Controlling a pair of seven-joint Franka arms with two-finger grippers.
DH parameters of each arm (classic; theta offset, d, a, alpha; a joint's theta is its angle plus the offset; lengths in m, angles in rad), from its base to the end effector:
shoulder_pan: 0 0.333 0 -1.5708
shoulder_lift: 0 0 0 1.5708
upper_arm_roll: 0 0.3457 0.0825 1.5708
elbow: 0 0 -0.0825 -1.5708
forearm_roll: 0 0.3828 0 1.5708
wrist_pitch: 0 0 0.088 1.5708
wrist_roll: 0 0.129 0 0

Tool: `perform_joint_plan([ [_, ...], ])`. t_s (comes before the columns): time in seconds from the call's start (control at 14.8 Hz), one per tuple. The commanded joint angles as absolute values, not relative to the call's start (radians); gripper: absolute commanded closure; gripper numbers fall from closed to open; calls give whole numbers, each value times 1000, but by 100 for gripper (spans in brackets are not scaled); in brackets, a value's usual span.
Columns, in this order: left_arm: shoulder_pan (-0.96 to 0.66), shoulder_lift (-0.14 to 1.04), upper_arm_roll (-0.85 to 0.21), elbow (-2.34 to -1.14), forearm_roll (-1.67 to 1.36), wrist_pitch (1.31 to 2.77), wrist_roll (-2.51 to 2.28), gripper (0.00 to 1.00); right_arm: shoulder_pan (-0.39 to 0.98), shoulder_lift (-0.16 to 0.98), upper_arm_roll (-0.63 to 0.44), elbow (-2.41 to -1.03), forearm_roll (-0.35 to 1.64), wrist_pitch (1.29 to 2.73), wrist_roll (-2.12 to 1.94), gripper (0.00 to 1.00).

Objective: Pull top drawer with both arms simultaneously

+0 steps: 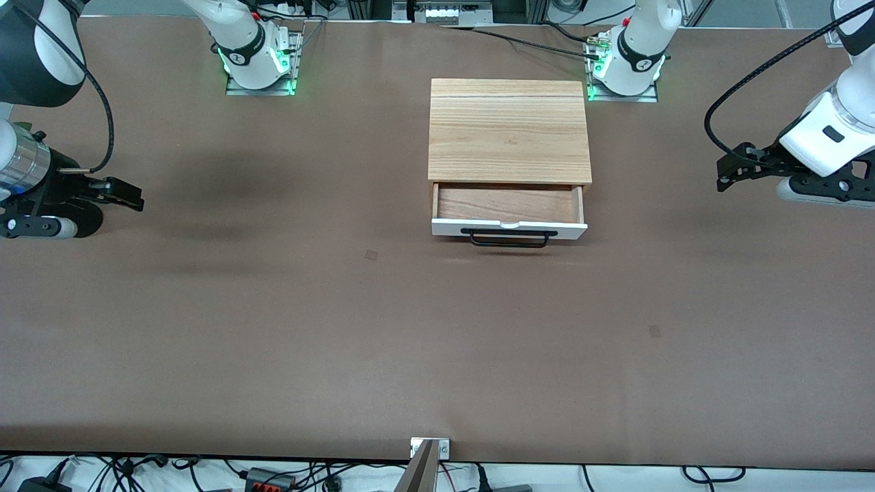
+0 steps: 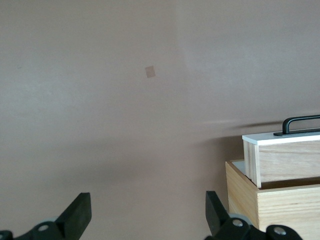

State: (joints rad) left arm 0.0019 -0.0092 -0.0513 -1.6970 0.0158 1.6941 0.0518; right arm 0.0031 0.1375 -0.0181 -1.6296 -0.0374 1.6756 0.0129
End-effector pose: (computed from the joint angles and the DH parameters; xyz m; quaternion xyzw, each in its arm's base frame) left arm 0.5574 -0.0258 0.5883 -0.9986 0.0515 -0.0031 0.0081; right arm 0.5964 -0.0128 0.5340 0.9987 -0.0111 -0.0457 0.0197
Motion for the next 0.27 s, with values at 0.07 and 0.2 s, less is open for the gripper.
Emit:
perform_joint_plan([
  [0.07,5,31,-55,-1618,35,1634,49,0,-14,124,-11,-1620,-40,1670,-37,0],
  [0.2,5,31,-55,-1618,35,1634,49,0,-12,123,-11,-1611,-20,1667,-60,0],
])
